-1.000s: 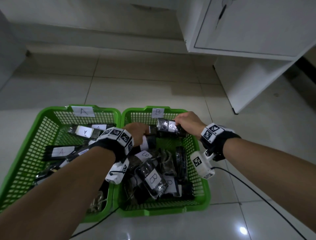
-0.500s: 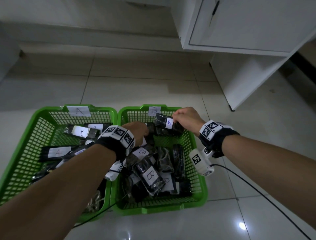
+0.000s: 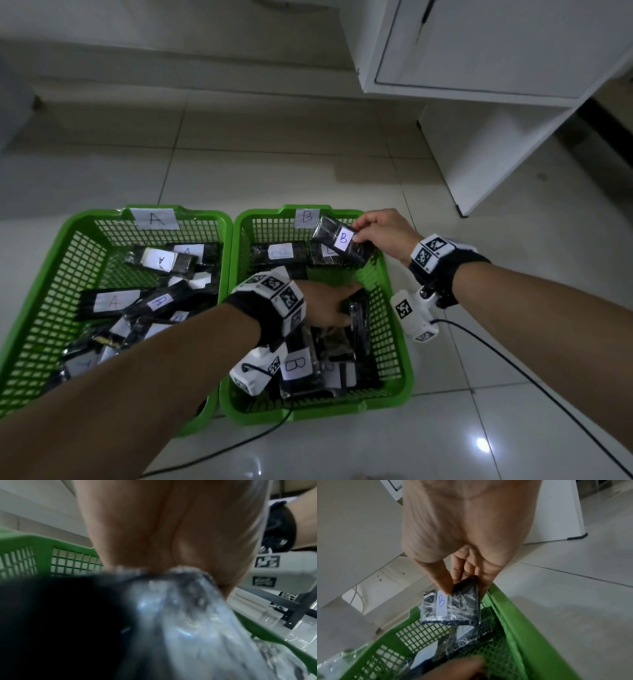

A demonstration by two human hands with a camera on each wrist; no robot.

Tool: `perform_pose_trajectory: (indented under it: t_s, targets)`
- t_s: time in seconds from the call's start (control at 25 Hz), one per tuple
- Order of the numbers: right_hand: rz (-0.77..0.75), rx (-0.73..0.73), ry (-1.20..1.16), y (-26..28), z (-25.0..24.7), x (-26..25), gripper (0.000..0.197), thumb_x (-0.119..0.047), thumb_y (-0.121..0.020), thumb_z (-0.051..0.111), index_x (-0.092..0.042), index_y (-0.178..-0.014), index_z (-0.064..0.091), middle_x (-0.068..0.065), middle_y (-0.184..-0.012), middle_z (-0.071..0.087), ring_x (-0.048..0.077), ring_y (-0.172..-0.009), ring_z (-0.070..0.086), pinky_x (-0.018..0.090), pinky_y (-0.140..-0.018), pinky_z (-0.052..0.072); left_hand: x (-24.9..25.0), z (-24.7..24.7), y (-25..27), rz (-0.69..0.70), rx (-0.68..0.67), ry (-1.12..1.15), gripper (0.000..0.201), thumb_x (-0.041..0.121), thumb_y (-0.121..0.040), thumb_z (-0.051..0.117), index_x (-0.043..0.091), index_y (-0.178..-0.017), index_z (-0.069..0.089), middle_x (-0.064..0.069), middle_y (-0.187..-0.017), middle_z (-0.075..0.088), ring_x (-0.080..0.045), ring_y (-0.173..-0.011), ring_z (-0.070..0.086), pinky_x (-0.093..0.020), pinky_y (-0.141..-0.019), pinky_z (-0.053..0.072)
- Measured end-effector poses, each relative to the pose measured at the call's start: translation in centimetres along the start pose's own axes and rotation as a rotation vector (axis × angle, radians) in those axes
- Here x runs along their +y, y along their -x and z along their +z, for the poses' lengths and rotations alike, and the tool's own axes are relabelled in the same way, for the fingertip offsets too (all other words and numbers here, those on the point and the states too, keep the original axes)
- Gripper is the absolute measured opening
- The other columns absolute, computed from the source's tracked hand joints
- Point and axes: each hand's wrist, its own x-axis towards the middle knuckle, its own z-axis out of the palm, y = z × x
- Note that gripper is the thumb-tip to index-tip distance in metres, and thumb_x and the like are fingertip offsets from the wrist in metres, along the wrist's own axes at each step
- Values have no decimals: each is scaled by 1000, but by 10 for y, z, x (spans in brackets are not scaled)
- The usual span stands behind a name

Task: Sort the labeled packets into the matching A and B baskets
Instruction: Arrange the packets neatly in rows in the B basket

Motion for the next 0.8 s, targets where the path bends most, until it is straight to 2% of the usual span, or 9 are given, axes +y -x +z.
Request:
perform_pose_trajectory:
  t_s: [0.12,0.24,0.32,0.4,0.48,0.56,0.64,0.72,0.8]
  targets:
    - [-152,-17,268,-2,5,0,15,-6,-84,75,-12,-97,78,-5,-87,71,2,-76,62,16,-65,45,1,-3,6,15,-49,10,89,59,-96,49,47,-151,-20,-9,-149,49,-26,-120,57,-38,-106,43]
    - [-249,-166,564,0,22,-4,10,-8,-80,74,-14,-86,80,-6,-83,73,5,-77,67,20,-69,54,5,-3,12,-6,-86,-4,94,58,-96,50,40,-152,-24,-12,-137,58,-18,-87,62,-30,-89,47]
    - [-242,-228,720,1,31,-2,14,-4,-76,72,-15,-82,79,-7,-82,70,8,-79,66,23,-71,56,3,-6,17,-5,-73,8,90,56,-97,49,39,-154,-18,-6,-152,44,-22,-116,58,-30,-102,41]
    - [-233,-228,787,0,32,-1,19,-1,-74,70,-15,-84,79,-8,-83,67,14,-84,66,28,-73,56,-7,-16,26,7,-32,67,78,49,-98,52,34,-159,6,1,-158,36,-19,-139,42,-29,-112,30]
    - [-231,-236,797,-4,32,-2,21,-1,-79,69,-17,-89,79,-5,-89,68,18,-90,67,33,-83,57,-25,-28,32,0,166,45,48,35,-99,54,24,-146,48,-1,-144,54,-19,-128,52,-28,-107,39]
    - [-246,-256,836,-7,34,-4,19,-3,-85,69,-17,-93,79,0,-97,72,21,-94,68,37,-89,56,-47,-32,32,-98,363,-113,29,27,-97,51,17,-120,67,-5,-122,65,-25,-113,61,-34,-95,49]
    - [-270,-244,893,-7,41,-5,17,-2,-86,69,-14,-94,78,6,-98,72,25,-93,68,40,-88,57,-63,-27,28,-215,366,-302,24,23,-93,53,18,-114,65,-6,-115,63,-28,-108,62,-36,-87,52]
    - [-307,-188,982,-3,48,-6,13,1,-85,66,-9,-81,72,8,-85,67,27,-83,66,38,-77,56,-72,-19,22,-254,321,-398,34,22,-90,60,19,-124,59,-6,-117,62,-28,-109,62,-38,-85,54]
    - [-319,-133,1022,-2,53,-4,26,4,-86,64,-13,-68,56,2,-73,54,24,-77,62,34,-70,53,-78,-15,19,-238,332,-423,47,23,-88,65,19,-133,52,-6,-120,61,-28,-109,62,-37,-83,53]
